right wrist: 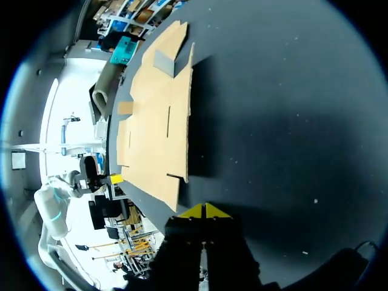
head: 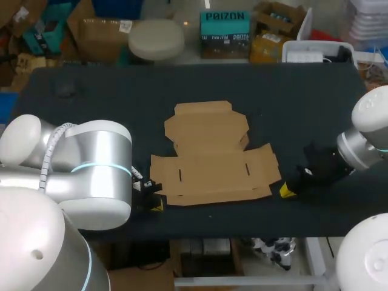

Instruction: Assemble the packaging by folding the flat box into shape, placing the metal phone stand inside, and closing the box properly

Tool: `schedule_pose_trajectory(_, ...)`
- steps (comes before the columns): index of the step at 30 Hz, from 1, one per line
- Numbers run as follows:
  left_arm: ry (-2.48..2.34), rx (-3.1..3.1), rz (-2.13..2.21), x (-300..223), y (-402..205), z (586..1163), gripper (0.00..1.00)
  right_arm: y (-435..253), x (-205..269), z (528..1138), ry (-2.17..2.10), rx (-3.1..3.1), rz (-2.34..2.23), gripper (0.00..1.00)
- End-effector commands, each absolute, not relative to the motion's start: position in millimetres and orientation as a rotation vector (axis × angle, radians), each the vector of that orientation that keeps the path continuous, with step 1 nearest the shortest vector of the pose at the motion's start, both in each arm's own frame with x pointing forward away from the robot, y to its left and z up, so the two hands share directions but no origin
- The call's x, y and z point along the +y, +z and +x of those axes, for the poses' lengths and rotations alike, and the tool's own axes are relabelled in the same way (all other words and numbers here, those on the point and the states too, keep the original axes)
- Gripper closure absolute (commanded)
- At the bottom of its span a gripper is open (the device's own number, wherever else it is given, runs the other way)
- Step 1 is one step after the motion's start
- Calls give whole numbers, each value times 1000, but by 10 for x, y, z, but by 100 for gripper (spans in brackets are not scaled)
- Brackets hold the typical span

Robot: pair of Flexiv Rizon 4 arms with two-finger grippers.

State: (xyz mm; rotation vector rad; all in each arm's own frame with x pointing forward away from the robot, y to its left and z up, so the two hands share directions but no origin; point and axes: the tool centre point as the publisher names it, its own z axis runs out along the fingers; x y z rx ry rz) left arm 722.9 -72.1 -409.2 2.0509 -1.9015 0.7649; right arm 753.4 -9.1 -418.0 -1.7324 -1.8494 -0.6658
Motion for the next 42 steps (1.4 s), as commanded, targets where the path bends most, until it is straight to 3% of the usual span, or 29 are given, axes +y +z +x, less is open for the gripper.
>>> schedule_pose_trajectory(1,757,-1900,2046,-742,-4123,7272,100,-4209,-47,7578,-669,-1845,-1717,100)
schedule_pose_trajectory(42,742,-1901,2013,-880,-4188,7349,100,-4229,213,7601,-708,-1806,-1752,100)
